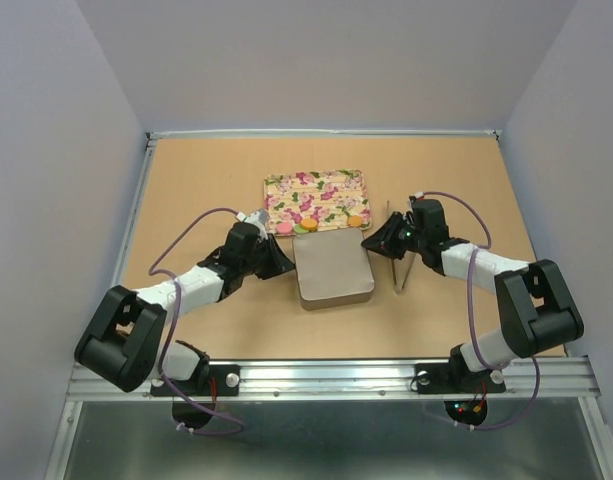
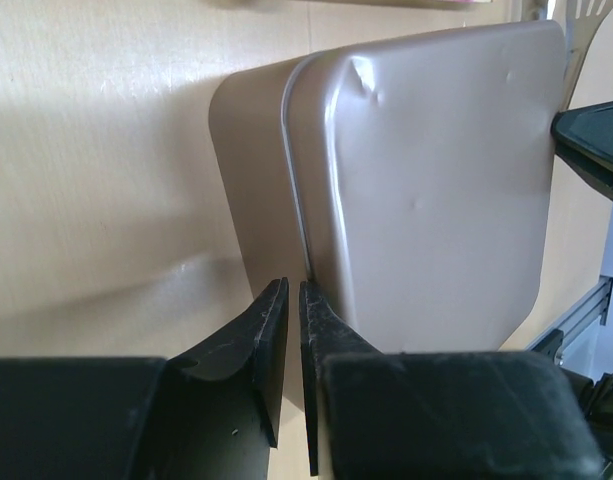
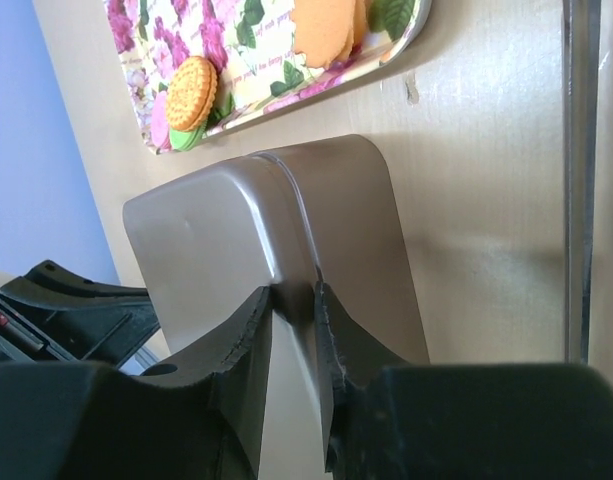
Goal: Pack the cookies
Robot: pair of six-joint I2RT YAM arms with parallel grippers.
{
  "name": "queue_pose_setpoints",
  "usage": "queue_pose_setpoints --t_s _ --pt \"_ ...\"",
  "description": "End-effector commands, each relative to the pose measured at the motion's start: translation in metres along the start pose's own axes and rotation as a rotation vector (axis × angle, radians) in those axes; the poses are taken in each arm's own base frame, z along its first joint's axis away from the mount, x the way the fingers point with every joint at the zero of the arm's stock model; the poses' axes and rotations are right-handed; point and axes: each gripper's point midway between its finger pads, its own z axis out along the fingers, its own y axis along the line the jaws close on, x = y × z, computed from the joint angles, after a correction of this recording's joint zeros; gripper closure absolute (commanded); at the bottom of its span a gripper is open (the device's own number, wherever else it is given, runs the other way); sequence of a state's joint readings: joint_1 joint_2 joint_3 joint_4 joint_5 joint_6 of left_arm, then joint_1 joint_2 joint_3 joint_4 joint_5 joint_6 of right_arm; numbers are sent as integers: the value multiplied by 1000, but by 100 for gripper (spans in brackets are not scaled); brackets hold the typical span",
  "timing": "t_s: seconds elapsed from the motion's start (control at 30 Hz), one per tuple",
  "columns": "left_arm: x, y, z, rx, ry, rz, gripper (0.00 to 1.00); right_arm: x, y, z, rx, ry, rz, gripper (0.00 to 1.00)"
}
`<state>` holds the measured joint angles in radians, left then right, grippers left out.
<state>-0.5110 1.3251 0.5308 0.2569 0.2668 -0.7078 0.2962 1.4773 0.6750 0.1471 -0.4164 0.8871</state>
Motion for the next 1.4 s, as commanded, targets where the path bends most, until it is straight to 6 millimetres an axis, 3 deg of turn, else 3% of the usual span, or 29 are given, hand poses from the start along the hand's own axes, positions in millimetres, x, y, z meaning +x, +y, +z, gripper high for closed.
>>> queue_pose_setpoints --t_s 0.0,0.1,0.13,0.17,0.27,0.47,0.5,0.53,0.6,0.73,0.77,0.83,0.87,0.93,1.07,1.17,1.23,1.27,1.3,1.33,1.37 --pt "-23 -21 -11 19 -68 40 78 -1 14 -4 -19 2 -12 74" --pt "-33 -21 -19 -19 -101 45 78 2 11 -4 -16 16 -14 64" --pt "-35 -21 -23 -27 -110 46 78 3 11 -4 -14 17 -15 60" --pt "-39 -23 -25 -29 -120 51 78 3 11 -4 -15 17 -19 48" --pt "-47 -26 -31 -42 -150 63 78 0 14 -4 -16 8 -28 38" --pt "-63 -34 -38 -59 -184 79 77 -17 29 -16 -1 -41 -89 29" --pt "-65 -33 -41 -72 -189 84 78 -30 46 -23 -28 -81 -123 28" --pt "-70 -36 -44 -71 -206 91 77 -28 41 -28 15 -71 -126 26" --pt "-81 -42 -51 -84 -226 108 77 -44 49 -39 47 -127 -193 25" --pt "-106 -60 -68 -70 -306 178 77 -70 84 -75 40 -231 -326 17" --pt "-114 -60 -72 -88 -339 188 77 -76 103 -92 2 -274 -364 13" --pt "-132 -71 -87 -84 -407 210 75 -82 119 -112 -31 -325 -441 9" --pt "-138 -73 -93 -89 -431 237 68 -83 135 -132 -72 -371 -493 6" --pt "-158 -82 -113 -108 -519 268 62 -83 147 -148 -108 -405 -530 4" --pt "-191 -88 -154 -186 -661 348 38 -80 163 -181 -164 -480 -551 0" --pt "-207 -105 -195 -159 -795 403 25 -73 161 -193 -180 -505 -552 0" --pt "-217 -107 -228 -158 -927 391 23 -64 151 -199 -182 -517 -558 0" --pt "-220 -104 -239 -169 -977 380 21 -61 146 -201 -175 -526 -556 0" --pt "-215 -87 -236 -213 -1000 370 19 -62 141 -204 -164 -553 -538 0" --pt "-222 -82 -261 -232 -1120 332 15 -57 132 -207 -158 -571 -527 0" --pt "-222 -79 -266 -230 -1166 340 15 -57 128 -209 -153 -587 -525 0"
